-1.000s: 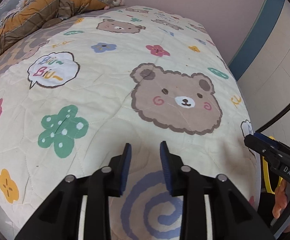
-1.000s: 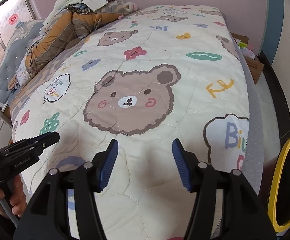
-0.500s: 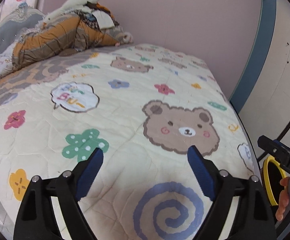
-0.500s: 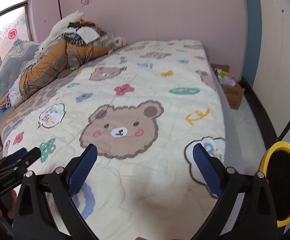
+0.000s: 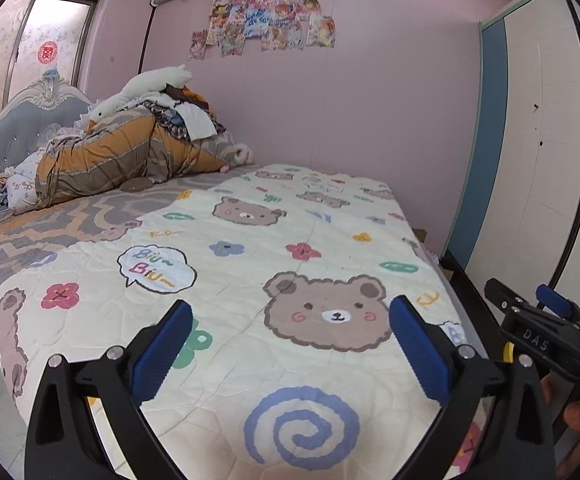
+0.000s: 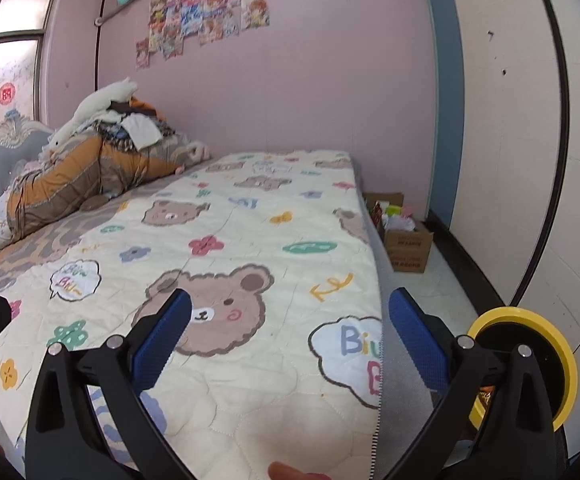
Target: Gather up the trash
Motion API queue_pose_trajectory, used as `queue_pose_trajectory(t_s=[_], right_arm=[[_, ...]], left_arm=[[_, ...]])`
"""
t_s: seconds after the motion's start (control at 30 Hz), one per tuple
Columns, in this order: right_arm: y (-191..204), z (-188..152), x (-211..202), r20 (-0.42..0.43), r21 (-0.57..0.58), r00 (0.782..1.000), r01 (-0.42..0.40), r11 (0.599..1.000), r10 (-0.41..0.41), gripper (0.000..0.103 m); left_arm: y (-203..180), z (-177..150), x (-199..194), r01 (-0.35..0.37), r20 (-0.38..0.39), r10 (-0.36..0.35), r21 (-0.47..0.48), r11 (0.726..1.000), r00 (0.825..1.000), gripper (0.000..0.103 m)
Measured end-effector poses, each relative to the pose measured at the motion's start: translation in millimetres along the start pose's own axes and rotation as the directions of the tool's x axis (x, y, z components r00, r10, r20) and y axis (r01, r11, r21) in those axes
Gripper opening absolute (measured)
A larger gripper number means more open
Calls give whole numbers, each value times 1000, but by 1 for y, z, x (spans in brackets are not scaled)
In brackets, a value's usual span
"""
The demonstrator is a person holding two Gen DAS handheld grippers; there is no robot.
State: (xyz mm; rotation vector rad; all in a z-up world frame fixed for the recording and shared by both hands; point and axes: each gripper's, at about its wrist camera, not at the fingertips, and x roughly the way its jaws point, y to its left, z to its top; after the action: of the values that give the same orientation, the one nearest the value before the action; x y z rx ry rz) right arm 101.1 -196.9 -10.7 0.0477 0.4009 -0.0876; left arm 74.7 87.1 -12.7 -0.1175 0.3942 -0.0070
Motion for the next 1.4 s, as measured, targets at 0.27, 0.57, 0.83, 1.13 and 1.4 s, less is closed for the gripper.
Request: queue_pose_trajectory(t_s=[0.27,0.57,0.83,1.13,1.4], right_arm=[[-4,0,-30,82,30,997,-4,1000,1,95],[-6,-7,-36,71,44,997,-10,999,7,95],[-5,-10,-35,64,44,998,-14,999,11,95],[-4,-11,-35,54,45,998,-15,999,13,95],[-6,-12,-30,44,52,999,-17,999,15,95]], left_arm=[[-8,-3,-11,41,2,-41,-20,999,999,95],[-12,-8,-19,61,9,-61,-17,998,998,95],[-14,-9,-21,65,12,-65,-15,998,998,95],[-16,-7,-24,66,11,-66,-4,998,998,95],[-17,-8,-24,63,11,-63,-2,998,998,95]])
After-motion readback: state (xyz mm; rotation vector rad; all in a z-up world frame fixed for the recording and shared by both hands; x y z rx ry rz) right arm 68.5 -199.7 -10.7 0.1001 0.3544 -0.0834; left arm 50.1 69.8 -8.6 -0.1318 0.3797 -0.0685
